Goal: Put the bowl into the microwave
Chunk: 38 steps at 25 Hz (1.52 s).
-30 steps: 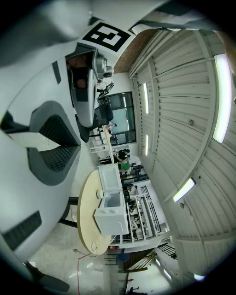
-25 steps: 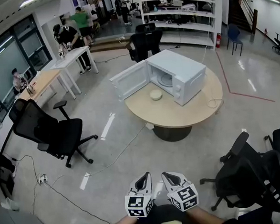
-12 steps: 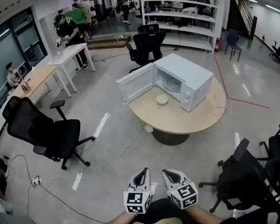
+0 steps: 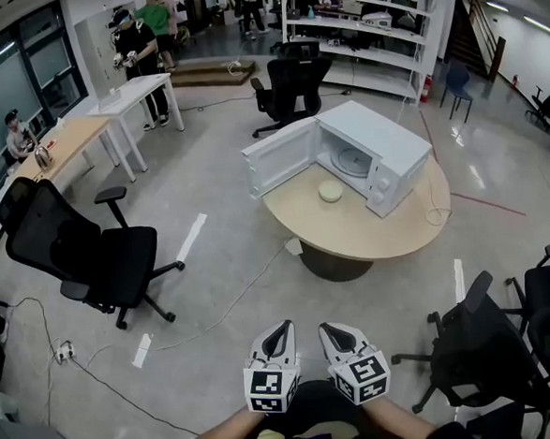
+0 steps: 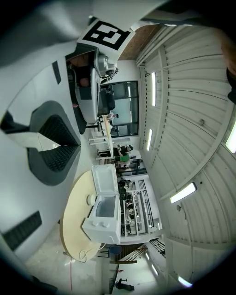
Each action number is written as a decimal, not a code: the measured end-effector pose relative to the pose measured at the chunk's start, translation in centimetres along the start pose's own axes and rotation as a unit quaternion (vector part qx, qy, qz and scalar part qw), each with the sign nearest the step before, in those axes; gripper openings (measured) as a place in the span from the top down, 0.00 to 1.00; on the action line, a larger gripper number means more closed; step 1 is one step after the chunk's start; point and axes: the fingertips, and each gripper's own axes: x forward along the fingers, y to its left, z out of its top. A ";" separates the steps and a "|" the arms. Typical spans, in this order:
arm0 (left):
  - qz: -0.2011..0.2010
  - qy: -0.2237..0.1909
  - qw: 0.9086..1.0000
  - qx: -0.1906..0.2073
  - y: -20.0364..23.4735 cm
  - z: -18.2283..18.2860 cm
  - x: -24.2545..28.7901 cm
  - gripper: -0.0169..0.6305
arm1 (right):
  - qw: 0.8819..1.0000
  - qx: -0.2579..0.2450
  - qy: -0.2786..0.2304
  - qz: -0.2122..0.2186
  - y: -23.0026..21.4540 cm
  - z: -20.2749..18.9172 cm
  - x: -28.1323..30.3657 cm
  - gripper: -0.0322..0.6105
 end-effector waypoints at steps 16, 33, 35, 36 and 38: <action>0.026 0.014 0.999 -0.023 4.0 -0.8 1.5 0.90 | 1.000 0.006 0.022 0.015 0.1 -0.2 4.1 0.93; 0.053 0.043 0.998 0.006 3.7 1.3 13.8 0.90 | 0.998 0.042 0.011 0.045 -11.5 2.2 10.1 0.93; 0.055 0.045 0.997 0.012 3.5 1.8 15.6 0.90 | 0.998 0.045 0.009 0.045 -13.4 2.7 10.7 0.93; 0.055 0.046 0.997 0.015 3.4 2.1 16.5 0.90 | 0.998 0.046 0.008 0.045 -14.3 2.9 11.0 0.93; 0.056 0.047 0.997 0.023 3.2 2.6 18.1 0.90 | 0.998 0.046 0.003 0.046 -15.9 3.5 11.5 0.93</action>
